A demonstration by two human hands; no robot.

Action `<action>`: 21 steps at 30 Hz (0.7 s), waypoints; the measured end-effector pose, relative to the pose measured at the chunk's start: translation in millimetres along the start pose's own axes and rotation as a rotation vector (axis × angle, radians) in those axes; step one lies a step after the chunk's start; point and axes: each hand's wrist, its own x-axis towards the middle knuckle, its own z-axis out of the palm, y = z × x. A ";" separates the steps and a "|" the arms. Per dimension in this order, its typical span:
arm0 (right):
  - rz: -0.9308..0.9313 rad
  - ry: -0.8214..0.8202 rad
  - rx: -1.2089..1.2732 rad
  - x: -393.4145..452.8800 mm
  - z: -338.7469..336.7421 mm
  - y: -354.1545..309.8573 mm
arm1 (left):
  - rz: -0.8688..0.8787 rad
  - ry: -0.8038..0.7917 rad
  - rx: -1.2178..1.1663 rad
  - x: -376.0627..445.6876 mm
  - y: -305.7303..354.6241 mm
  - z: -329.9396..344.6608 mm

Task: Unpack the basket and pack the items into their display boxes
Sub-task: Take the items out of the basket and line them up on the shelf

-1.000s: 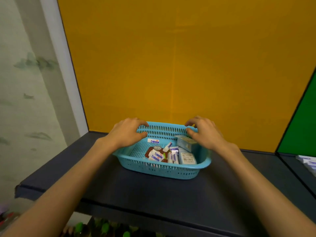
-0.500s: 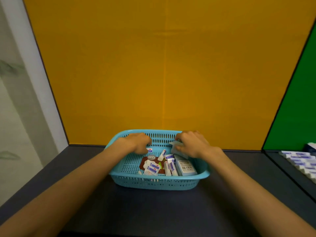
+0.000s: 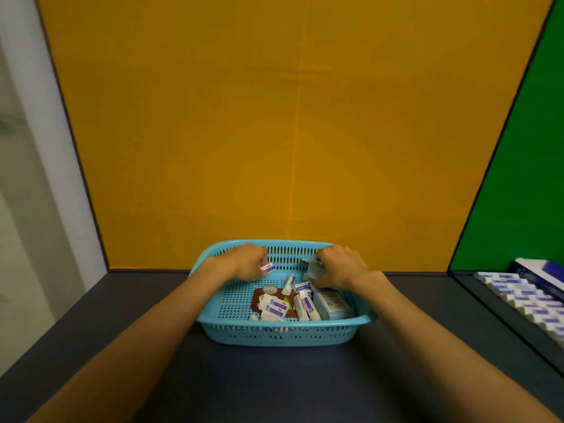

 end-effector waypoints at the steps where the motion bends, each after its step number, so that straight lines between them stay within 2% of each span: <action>1: 0.016 0.010 0.003 -2.0 -2.5 -2.1 | 0.015 0.051 -0.073 -5.4 0.6 -4.3; 5: 0.077 0.133 0.082 -14.4 -16.6 -5.6 | 0.103 0.219 -0.316 -30.8 7.7 -20.4; 7: 0.114 0.178 0.196 -26.4 -25.0 -3.7 | 0.138 0.258 -0.418 -41.1 14.4 -26.7; 10: 0.151 0.229 0.519 -47.4 -34.6 4.3 | 0.185 0.284 -0.503 -47.7 30.3 -32.7; 13: 0.221 0.218 0.936 -74.5 -46.3 18.2 | 0.241 0.288 -0.559 -47.2 56.2 -34.6; 15: 0.256 0.219 1.113 -95.7 -53.3 31.8 | 0.281 0.275 -0.586 -46.0 78.2 -33.8; 21: 0.381 0.297 1.167 -169.5 -55.2 85.3 | 0.405 0.236 -0.558 -38.5 157.4 -22.9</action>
